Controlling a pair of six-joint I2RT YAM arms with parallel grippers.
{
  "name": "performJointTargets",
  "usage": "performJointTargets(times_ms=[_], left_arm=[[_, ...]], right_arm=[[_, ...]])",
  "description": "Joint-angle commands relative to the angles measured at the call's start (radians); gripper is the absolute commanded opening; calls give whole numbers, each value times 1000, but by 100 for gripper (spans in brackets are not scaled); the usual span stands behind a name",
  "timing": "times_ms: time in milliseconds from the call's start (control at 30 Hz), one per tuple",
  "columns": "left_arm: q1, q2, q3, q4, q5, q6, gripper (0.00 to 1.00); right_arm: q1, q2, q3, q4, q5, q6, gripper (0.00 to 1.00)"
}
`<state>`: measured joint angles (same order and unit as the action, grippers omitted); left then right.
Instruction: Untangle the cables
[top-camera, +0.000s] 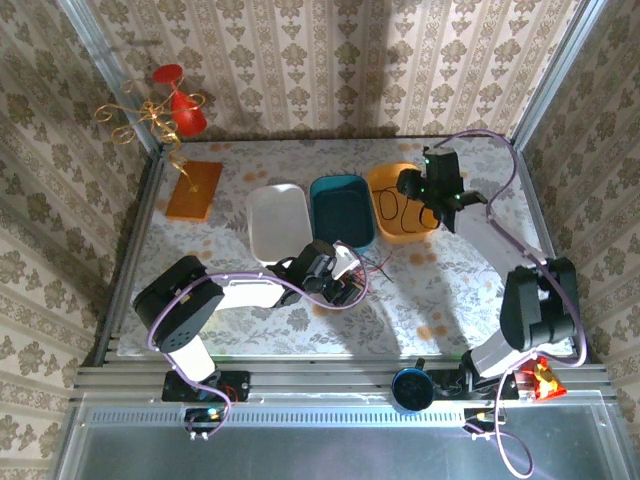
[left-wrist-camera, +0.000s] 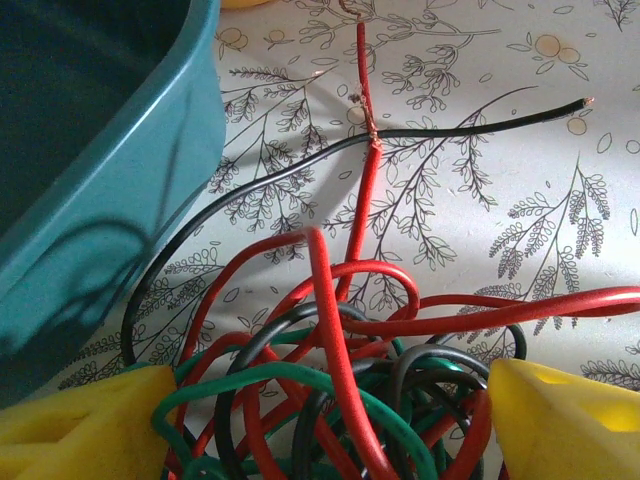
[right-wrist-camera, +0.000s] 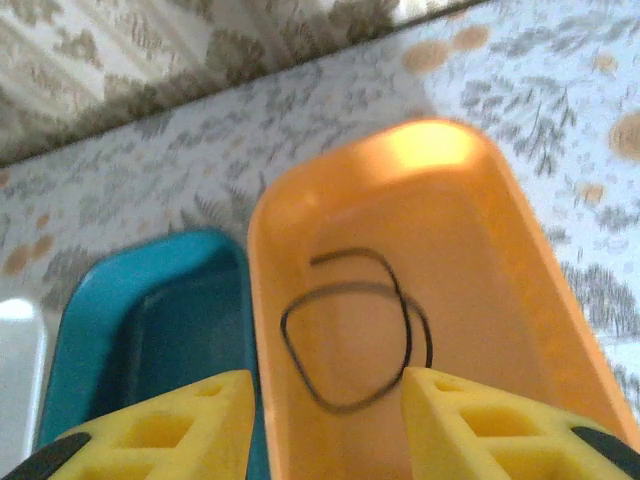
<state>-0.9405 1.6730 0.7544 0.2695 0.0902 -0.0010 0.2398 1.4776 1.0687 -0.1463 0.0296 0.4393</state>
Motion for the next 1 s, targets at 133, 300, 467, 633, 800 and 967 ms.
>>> performJointTargets(times_ms=[133,300,467,633,800,967], left_arm=[[13,-24,-17,-26,17,-19,81],[12,-16,-9,-32,26,-14,81],[13,-15,-6,-32,26,-14,81],[13,-15,-3,-30,24,-16,81],[12,-10,-3,-29,25,-18,81],[10,-7,0,-30,25,-17,81]], right_arm=[[170,-138,-227,-154,-69,-46,44],[207,-93,-280,-183,-71,-27,41],[216,8,-289,-181,-57,-22,39],[254,83,-283,-205,11,-19,38],[289,107,-301,-226,103,20,33],[297,97,-324,-215,127,66,8]])
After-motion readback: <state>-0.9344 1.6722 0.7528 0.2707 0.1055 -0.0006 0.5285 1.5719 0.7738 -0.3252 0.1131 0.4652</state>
